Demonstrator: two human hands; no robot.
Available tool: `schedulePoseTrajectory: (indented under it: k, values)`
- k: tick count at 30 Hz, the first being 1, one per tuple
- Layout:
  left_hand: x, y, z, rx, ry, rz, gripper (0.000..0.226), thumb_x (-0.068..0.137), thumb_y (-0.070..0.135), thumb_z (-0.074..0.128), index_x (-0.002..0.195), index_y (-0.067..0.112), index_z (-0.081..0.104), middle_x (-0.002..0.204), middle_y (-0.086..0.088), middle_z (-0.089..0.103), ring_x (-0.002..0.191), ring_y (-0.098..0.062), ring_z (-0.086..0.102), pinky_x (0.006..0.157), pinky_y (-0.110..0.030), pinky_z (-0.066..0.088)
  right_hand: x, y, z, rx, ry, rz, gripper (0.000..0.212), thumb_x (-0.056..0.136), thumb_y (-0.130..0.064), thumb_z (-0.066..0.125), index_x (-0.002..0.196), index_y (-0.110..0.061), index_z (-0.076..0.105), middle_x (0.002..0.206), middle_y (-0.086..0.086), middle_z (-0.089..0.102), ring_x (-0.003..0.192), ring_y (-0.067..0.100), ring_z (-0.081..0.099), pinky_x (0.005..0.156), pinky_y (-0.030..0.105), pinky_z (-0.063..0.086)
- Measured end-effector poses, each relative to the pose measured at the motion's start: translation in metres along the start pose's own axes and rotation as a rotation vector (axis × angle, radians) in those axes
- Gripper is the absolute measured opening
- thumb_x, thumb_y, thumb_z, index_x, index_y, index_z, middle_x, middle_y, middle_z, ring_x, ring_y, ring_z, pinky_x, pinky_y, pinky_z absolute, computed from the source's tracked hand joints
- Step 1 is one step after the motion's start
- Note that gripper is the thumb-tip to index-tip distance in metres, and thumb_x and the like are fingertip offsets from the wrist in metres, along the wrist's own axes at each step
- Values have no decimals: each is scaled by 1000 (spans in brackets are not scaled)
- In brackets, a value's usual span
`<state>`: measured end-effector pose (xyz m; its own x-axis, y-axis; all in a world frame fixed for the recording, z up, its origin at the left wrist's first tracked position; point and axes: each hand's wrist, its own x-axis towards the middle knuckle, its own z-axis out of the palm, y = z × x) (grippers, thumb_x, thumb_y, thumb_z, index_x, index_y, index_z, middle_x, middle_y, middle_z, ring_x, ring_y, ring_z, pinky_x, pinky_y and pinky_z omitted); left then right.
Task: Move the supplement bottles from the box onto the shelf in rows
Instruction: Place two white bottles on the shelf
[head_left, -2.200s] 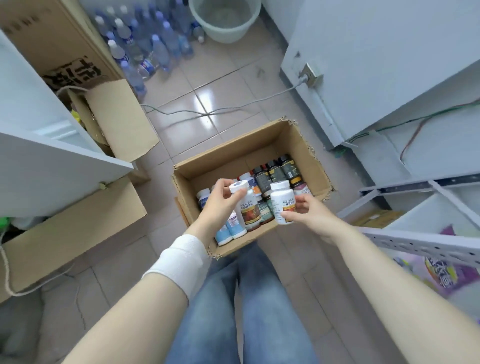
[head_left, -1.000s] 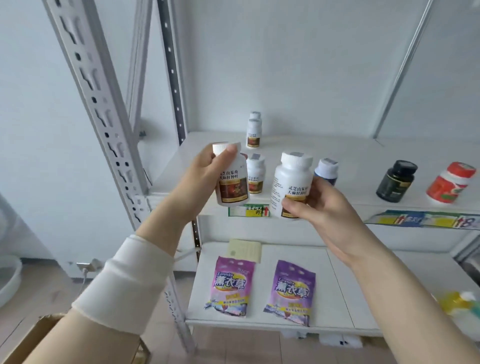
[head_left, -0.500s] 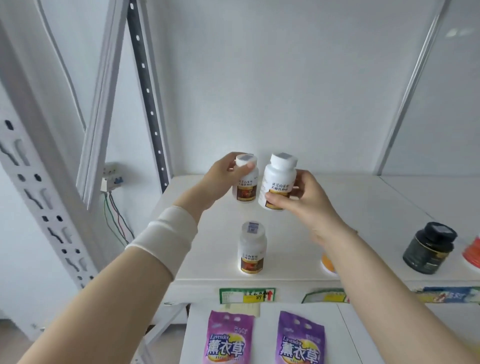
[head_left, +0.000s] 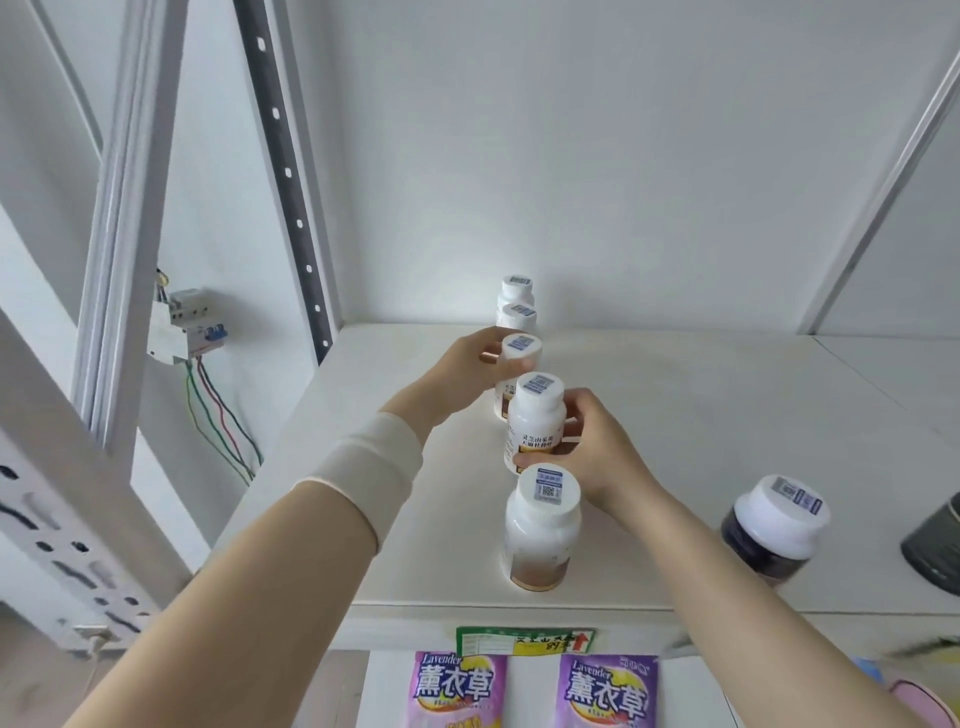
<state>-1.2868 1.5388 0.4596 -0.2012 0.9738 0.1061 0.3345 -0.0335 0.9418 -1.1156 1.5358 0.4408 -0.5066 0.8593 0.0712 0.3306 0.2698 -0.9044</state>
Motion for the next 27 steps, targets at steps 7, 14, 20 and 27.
schedulePoseTrajectory:
  k: [7, 14, 20, 27]
  values:
    - [4, -1, 4, 26, -6, 4, 27, 86, 21, 66, 111, 25, 56, 109, 0, 61, 99, -16, 57, 93, -30, 47, -1, 6, 4, 6, 9, -12, 59, 62, -13, 84, 105, -25, 45, 92, -16, 58, 86, 9, 60, 80, 25, 51]
    - [1, 7, 6, 84, -6, -64, 44, 87, 22, 66, 127, 18, 50, 112, 1, 57, 102, -13, 54, 87, -22, 41, -3, 3, 5, -21, 1, 9, 62, 64, -15, 84, 107, -25, 42, 94, -14, 57, 89, 12, 59, 75, 19, 46]
    - [-14, 35, -6, 138, 82, -13, 51, 87, 25, 66, 132, 16, 45, 122, 3, 54, 110, -12, 50, 90, -22, 38, -13, -20, -10, -63, -20, 6, 75, 74, -30, 77, 136, -19, 37, 127, -4, 51, 114, 15, 51, 92, 27, 43]
    - [-84, 92, -29, 1013, 299, 71, 45, 94, 32, 53, 135, 20, 42, 131, -2, 52, 123, -23, 47, 99, -34, 38, -48, -79, -42, -387, 78, -180, 59, 91, -37, 54, 141, -13, 34, 143, 4, 43, 130, 21, 41, 103, 32, 34]
